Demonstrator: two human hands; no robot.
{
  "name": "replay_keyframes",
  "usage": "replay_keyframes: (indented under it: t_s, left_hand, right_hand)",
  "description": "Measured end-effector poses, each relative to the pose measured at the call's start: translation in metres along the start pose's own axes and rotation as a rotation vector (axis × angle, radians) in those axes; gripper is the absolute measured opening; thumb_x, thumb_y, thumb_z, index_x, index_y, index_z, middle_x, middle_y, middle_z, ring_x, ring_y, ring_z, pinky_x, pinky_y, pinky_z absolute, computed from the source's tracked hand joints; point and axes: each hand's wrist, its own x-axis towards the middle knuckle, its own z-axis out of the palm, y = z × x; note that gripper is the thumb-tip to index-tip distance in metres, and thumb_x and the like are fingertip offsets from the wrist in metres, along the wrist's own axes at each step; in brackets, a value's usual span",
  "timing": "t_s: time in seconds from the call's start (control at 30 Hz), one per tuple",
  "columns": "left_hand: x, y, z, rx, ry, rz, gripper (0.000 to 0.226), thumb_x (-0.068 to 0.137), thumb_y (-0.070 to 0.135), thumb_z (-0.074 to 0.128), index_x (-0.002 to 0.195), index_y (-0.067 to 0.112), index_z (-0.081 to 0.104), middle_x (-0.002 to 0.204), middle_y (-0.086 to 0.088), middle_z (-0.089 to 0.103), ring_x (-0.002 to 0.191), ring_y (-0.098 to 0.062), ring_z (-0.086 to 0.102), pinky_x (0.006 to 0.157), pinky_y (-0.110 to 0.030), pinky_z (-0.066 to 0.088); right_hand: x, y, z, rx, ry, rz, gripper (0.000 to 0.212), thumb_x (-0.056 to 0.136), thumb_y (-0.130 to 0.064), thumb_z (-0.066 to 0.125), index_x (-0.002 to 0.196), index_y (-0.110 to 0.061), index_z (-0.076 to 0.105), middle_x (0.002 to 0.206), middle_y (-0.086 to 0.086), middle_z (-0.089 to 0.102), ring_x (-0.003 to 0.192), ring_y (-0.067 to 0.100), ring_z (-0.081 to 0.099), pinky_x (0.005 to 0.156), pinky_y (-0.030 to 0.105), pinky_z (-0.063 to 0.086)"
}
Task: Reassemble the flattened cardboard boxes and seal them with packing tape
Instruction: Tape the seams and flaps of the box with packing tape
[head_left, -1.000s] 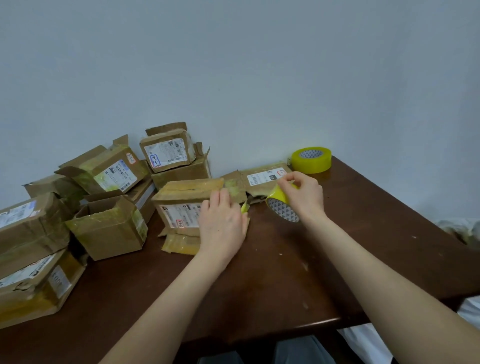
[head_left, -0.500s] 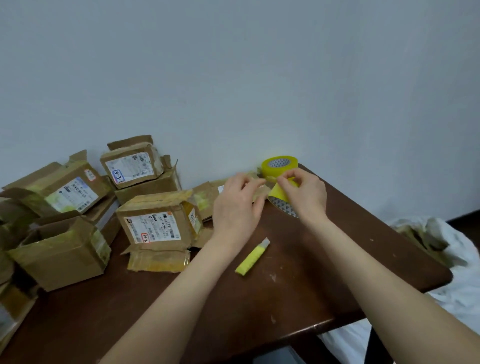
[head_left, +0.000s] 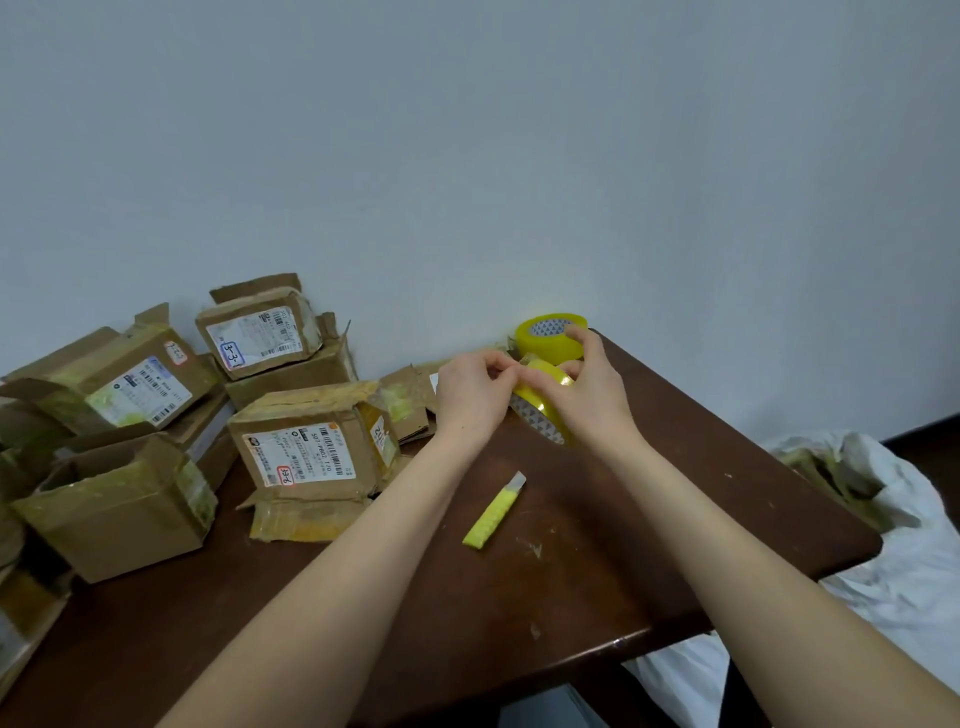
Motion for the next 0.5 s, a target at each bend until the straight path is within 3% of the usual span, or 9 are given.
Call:
replay_keyframes:
  t_s: [0.03, 0.1, 0.17, 0.23, 0.33, 0.43, 0.5]
  left_hand:
    - [0.0, -0.002, 0.0, -0.006, 0.014, -0.003, 0.013, 0.086, 0.019, 0.064, 0.074, 0.023, 0.068, 0.067, 0.014, 0.058, 0.069, -0.008, 0.054, 0.062, -0.02, 0.037]
    - [-0.003, -0.004, -0.001, 0.007, 0.03, 0.01, 0.016, 0.088, 0.021, 0.062, 0.073, 0.024, 0.062, 0.069, 0.015, 0.056, 0.069, -0.008, 0.053, 0.058, -0.017, 0.034]
    - [-0.004, -0.008, -0.001, 0.11, 0.027, 0.095, 0.015, 0.091, 0.02, 0.058, 0.076, 0.02, 0.062, 0.072, 0.009, 0.058, 0.074, -0.014, 0.055, 0.061, -0.022, 0.035]
    - [-0.006, -0.011, 0.0, 0.298, 0.0, 0.195, 0.016, 0.094, 0.023, 0.053, 0.085, 0.015, 0.064, 0.082, -0.002, 0.065, 0.085, -0.023, 0.058, 0.066, -0.029, 0.034]
    - [-0.003, -0.022, -0.014, 0.581, -0.049, 0.188, 0.027, 0.099, 0.034, 0.042, 0.105, 0.013, 0.058, 0.101, -0.01, 0.066, 0.097, -0.031, 0.059, 0.069, -0.035, 0.037]
    - [0.011, -0.049, -0.064, 0.604, 0.074, 0.183, 0.029, 0.099, 0.034, 0.041, 0.118, 0.018, 0.056, 0.105, -0.006, 0.065, 0.099, -0.026, 0.059, 0.073, -0.036, 0.045]
    - [0.024, -0.074, -0.109, 0.574, 0.183, 0.139, 0.029, 0.1, 0.025, 0.041, 0.119, 0.016, 0.061, 0.11, -0.005, 0.066, 0.103, -0.023, 0.059, 0.076, -0.036, 0.046]
  right_hand:
    - [0.0, 0.0, -0.002, 0.05, -0.032, 0.04, 0.071, 0.082, -0.041, 0.072, 0.143, -0.024, 0.038, 0.113, -0.001, 0.058, 0.111, 0.014, 0.052, 0.095, 0.03, 0.042]
    - [0.002, 0.003, -0.004, 0.021, -0.107, 0.005, 0.061, 0.084, -0.034, 0.07, 0.139, -0.023, 0.047, 0.121, -0.002, 0.061, 0.113, 0.014, 0.056, 0.096, 0.03, 0.044]
    - [0.004, 0.005, -0.002, -0.145, -0.121, -0.075, 0.041, 0.087, -0.034, 0.065, 0.127, -0.028, 0.061, 0.122, -0.004, 0.065, 0.114, 0.015, 0.058, 0.093, 0.031, 0.047]
    - [0.005, 0.004, 0.002, -0.359, -0.1, -0.115, 0.037, 0.089, -0.039, 0.059, 0.126, -0.035, 0.06, 0.121, -0.004, 0.065, 0.115, 0.02, 0.056, 0.087, 0.033, 0.046]
    - [0.006, 0.007, 0.008, -0.638, -0.143, -0.134, 0.037, 0.094, -0.041, 0.052, 0.131, -0.035, 0.054, 0.122, 0.002, 0.064, 0.112, 0.028, 0.057, 0.083, 0.035, 0.046]
    - [0.005, 0.013, 0.013, -0.92, -0.317, -0.052, 0.036, 0.097, -0.041, 0.047, 0.132, -0.032, 0.052, 0.13, 0.003, 0.057, 0.118, 0.026, 0.052, 0.092, 0.037, 0.044]
    - [0.007, 0.003, 0.028, -0.907, -0.297, -0.082, 0.035, 0.1, -0.038, 0.043, 0.131, -0.028, 0.055, 0.134, 0.002, 0.052, 0.122, 0.026, 0.047, 0.096, 0.038, 0.04]
